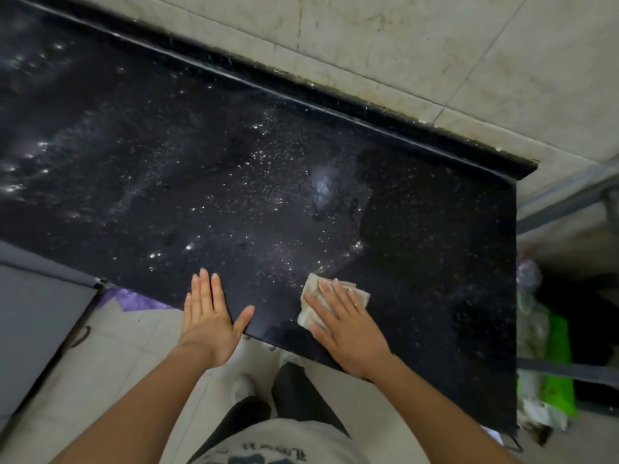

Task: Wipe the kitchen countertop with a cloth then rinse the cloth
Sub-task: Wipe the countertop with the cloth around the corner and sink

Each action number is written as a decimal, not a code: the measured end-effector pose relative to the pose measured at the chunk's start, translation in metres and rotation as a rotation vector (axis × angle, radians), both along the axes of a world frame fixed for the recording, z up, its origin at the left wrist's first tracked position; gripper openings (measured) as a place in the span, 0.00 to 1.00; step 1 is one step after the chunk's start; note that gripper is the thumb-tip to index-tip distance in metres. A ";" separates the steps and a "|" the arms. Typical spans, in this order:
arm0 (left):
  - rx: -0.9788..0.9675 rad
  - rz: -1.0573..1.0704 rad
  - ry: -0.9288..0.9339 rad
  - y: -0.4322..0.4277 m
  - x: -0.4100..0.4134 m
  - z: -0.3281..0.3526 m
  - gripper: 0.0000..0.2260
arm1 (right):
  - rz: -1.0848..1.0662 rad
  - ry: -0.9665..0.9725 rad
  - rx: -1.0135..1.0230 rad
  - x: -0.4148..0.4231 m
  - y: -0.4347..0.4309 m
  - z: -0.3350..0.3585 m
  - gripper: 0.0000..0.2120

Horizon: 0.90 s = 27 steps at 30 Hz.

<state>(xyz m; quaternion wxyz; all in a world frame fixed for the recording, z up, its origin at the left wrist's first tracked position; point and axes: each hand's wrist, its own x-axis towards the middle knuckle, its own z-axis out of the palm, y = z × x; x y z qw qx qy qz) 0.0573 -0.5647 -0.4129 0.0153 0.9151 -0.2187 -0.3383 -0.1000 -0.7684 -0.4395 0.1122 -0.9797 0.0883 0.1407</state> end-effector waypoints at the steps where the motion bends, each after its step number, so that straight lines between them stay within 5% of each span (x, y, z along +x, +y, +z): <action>1: -0.003 0.004 0.005 0.000 0.000 0.000 0.37 | 0.001 0.002 0.014 0.003 -0.015 0.001 0.29; 7: -0.011 0.026 0.003 0.000 0.000 -0.002 0.36 | -0.449 0.061 -0.011 0.039 -0.116 0.003 0.29; 12: 0.001 0.030 0.007 0.000 0.000 -0.003 0.36 | -0.728 0.041 0.040 0.075 -0.101 0.000 0.28; 21: -0.008 0.037 0.007 -0.001 0.000 -0.002 0.37 | -0.105 -0.022 0.036 0.053 0.046 -0.001 0.27; 25: -0.006 0.034 0.010 0.001 0.001 -0.002 0.37 | 0.181 0.008 0.055 0.038 0.008 0.003 0.26; 27: 0.001 0.032 0.008 0.001 0.001 -0.002 0.37 | 0.074 0.007 0.017 0.032 -0.030 0.001 0.29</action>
